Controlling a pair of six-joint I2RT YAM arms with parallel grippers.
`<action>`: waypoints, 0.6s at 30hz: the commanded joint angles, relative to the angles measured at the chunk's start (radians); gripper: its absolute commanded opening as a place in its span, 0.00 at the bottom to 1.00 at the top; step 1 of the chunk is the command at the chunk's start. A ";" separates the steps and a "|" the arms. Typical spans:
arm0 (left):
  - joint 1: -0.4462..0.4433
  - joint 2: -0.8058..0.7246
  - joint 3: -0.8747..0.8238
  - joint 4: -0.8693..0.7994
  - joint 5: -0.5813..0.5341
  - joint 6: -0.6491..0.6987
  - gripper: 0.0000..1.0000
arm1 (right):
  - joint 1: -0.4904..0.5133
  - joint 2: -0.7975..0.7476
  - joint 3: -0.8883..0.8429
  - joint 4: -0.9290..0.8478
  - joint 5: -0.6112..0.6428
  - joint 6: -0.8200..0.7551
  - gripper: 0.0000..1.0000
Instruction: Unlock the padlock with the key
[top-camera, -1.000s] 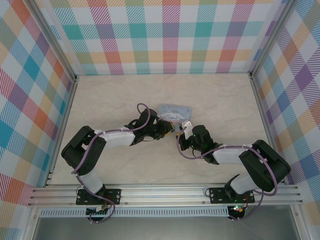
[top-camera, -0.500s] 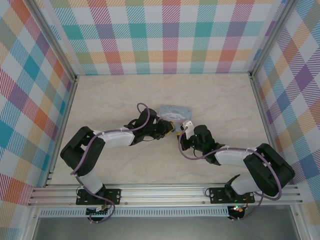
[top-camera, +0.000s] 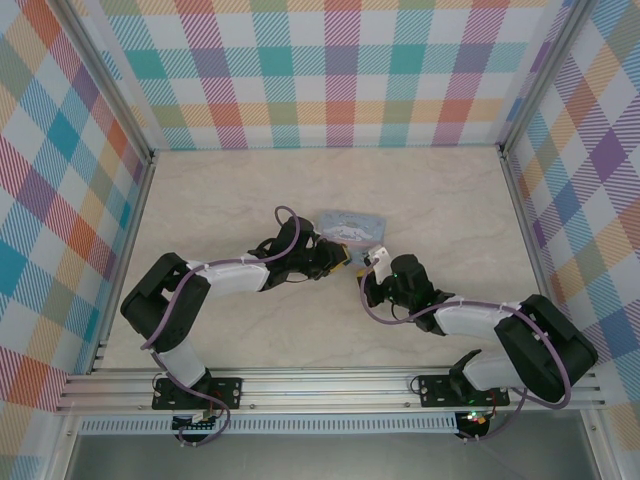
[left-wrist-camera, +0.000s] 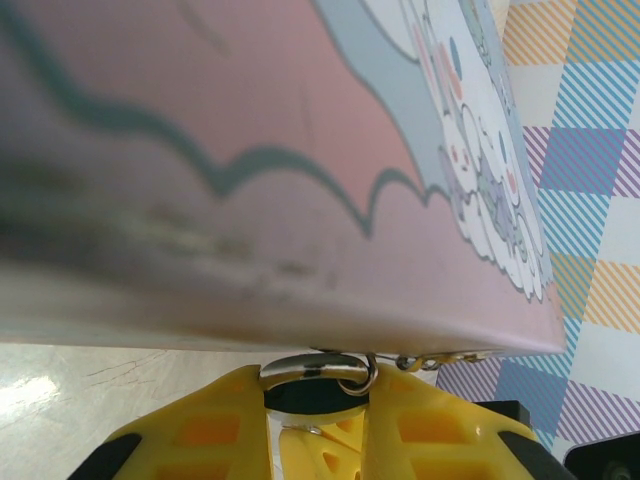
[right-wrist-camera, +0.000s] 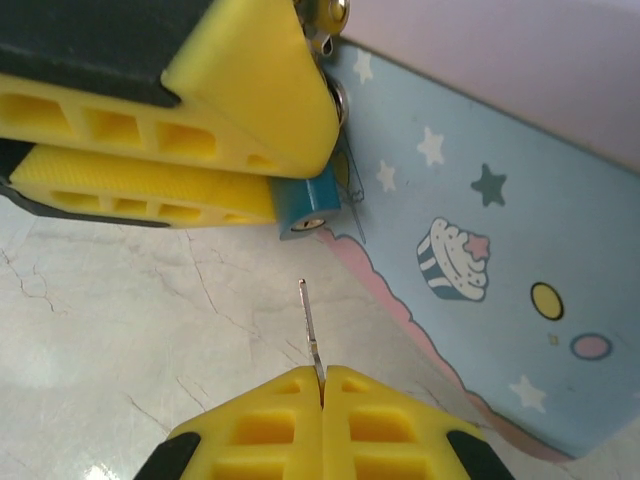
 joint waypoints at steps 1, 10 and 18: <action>-0.002 -0.044 0.023 0.040 0.029 0.003 0.21 | -0.003 -0.001 -0.005 -0.003 -0.020 -0.015 0.00; -0.002 -0.043 0.016 0.038 0.036 0.007 0.21 | -0.003 -0.006 0.021 0.009 0.000 -0.024 0.00; -0.002 -0.045 0.012 0.037 0.037 0.006 0.21 | -0.004 0.015 0.047 0.033 0.003 -0.028 0.00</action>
